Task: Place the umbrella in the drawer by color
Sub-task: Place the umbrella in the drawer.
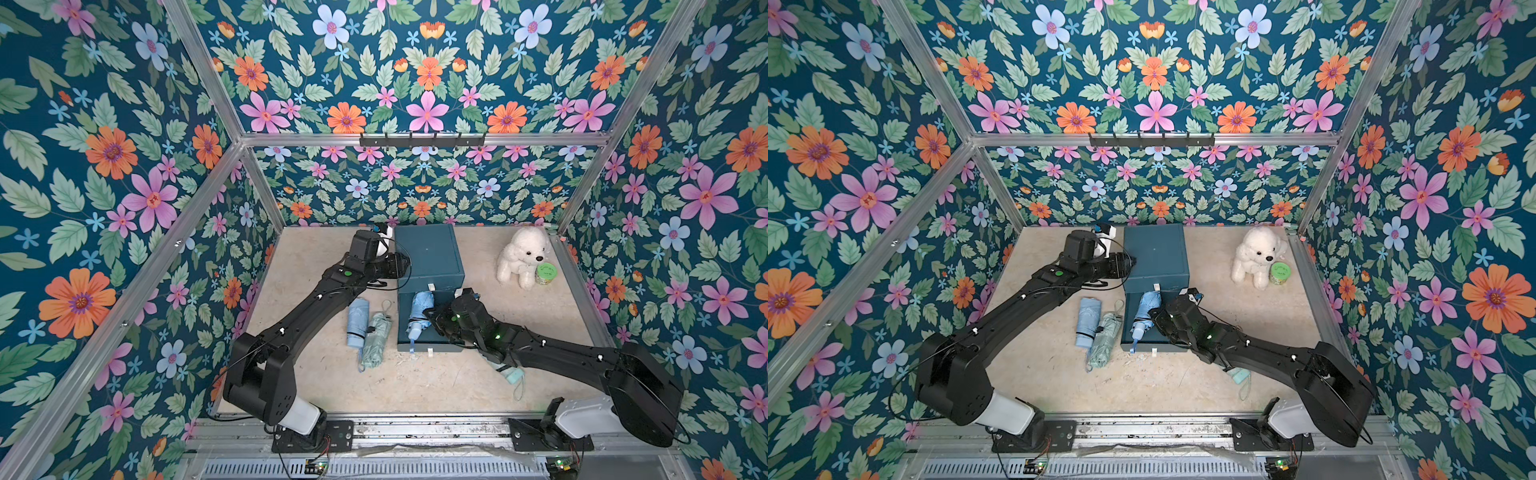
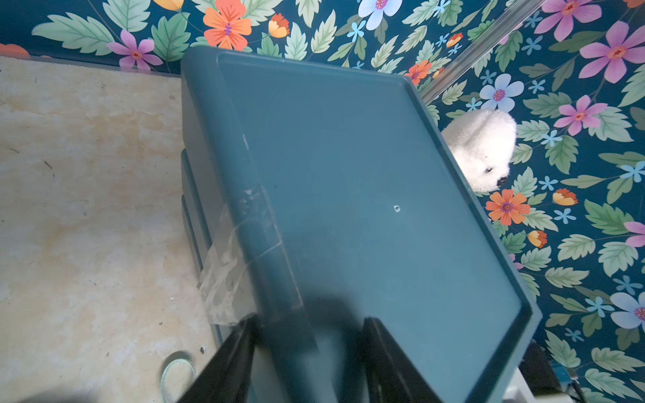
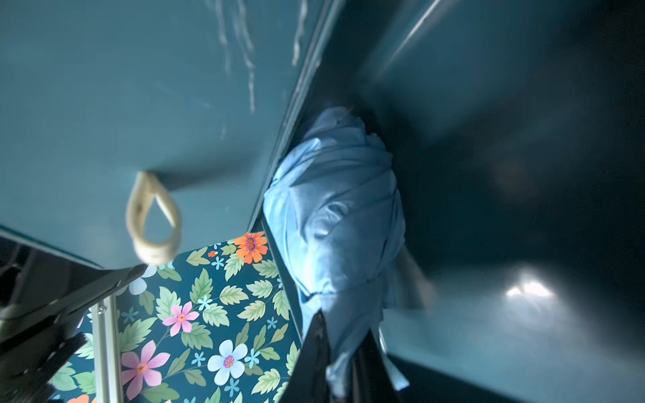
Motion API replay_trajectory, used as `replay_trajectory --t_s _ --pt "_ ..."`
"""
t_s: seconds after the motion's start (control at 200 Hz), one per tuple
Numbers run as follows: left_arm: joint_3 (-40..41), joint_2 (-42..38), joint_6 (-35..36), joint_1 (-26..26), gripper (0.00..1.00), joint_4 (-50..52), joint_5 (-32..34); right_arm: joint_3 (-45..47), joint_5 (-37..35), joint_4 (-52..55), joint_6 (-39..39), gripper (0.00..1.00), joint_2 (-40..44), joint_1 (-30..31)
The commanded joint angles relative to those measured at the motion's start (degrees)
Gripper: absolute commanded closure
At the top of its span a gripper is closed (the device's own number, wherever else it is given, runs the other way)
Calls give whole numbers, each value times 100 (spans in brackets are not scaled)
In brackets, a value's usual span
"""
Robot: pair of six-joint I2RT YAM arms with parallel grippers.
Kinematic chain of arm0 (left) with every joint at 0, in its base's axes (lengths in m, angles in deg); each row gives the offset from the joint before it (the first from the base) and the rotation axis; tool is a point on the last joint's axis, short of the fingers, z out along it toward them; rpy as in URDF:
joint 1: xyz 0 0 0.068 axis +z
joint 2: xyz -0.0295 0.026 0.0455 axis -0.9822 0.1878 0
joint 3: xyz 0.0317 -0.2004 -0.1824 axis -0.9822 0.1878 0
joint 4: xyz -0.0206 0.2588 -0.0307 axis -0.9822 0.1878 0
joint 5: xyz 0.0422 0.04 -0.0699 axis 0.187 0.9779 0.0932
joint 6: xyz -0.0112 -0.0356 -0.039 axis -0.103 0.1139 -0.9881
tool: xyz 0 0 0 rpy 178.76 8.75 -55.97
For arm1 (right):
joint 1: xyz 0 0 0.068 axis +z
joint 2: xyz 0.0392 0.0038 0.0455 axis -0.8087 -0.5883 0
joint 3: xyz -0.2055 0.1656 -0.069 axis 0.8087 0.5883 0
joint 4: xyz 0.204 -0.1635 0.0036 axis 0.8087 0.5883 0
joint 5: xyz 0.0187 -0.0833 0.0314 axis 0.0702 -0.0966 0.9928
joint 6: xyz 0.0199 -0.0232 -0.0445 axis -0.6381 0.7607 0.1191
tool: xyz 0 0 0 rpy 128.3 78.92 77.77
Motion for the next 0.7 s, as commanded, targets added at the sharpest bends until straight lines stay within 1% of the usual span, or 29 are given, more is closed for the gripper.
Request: replay_trajectory --t_s 0.0,0.15,0.235,0.37,0.485,0.515,0.57,0.63,0.665,0.695 --pt "54 27 226 -3 46 475 -55 -181 -379 -555 255 100 -162 87" --pt "54 0 235 -3 46 465 -101 -508 -435 -303 690 100 -555 217" --pt "54 4 226 -4 46 460 -98 -604 -396 -179 812 100 -751 257" --pt "62 -5 225 -3 47 465 -127 -743 -507 213 1051 100 -843 284" --pt "65 -27 226 -3 47 462 -116 -857 -433 421 1339 100 -887 293" --pt "63 -27 226 -3 47 462 -124 -876 -415 497 1369 94 -888 292" --pt "63 -30 222 -3 47 462 -120 -836 -495 589 1415 76 -826 301" --pt "70 -30 217 -3 47 461 -121 -817 -586 750 1452 62 -736 300" --pt "72 -26 213 -3 47 461 -126 -843 -663 922 1459 55 -676 299" --pt "72 -22 209 -3 47 459 -121 -869 -704 1037 1488 52 -632 300"
